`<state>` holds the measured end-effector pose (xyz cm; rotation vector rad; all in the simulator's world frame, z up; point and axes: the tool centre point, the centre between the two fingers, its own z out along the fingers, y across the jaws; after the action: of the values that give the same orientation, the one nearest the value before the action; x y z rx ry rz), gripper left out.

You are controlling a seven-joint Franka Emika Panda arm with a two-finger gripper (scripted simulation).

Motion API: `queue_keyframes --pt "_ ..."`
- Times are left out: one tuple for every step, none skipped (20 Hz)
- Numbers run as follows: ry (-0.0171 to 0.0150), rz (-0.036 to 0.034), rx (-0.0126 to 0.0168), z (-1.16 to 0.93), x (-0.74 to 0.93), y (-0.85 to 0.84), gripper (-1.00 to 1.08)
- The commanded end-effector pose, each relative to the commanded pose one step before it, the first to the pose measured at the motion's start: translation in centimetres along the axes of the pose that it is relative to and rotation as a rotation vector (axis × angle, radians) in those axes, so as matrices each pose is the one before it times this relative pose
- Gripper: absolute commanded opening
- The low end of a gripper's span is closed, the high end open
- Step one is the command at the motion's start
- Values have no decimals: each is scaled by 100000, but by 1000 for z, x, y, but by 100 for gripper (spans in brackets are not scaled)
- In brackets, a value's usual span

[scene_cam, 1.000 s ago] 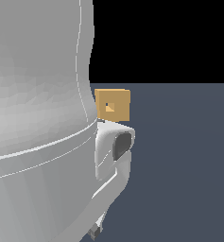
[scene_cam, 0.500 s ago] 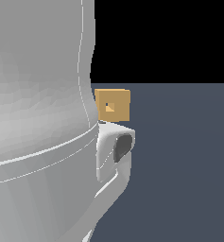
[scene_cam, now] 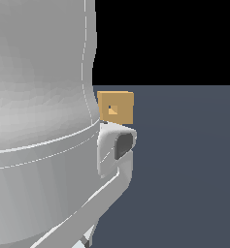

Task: Insert the peg into the horizontal hole in a box.

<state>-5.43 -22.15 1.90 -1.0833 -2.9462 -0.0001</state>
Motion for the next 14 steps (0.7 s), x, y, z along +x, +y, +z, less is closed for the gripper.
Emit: queue_keyframes --pt "-160 1166 -87 -204 556 632 -100" --pt "-1 673 -1 -61 310 283 -100" --pt "-1 741 -1 -68 341 312 -100" --pt "-1 805 -1 -74 372 341 -100" --pt "-2 873 -1 -80 401 368 -100" --pt "-2 934 -1 -86 431 397 -100" --pt "-2 1001 -1 -91 459 423 -100" --pt "-2 1059 -1 -97 488 452 -100" --pt "-2 1122 -2 -103 515 478 -100" --pt "-2 1180 -2 -108 543 505 -100" --pt "-2 1239 -2 -114 569 531 -100" --pt "-2 1296 -2 -119 596 558 -100" --pt "-1 1310 -2 -120 602 565 -100" --pt "-1 1301 -2 -120 598 563 -100"
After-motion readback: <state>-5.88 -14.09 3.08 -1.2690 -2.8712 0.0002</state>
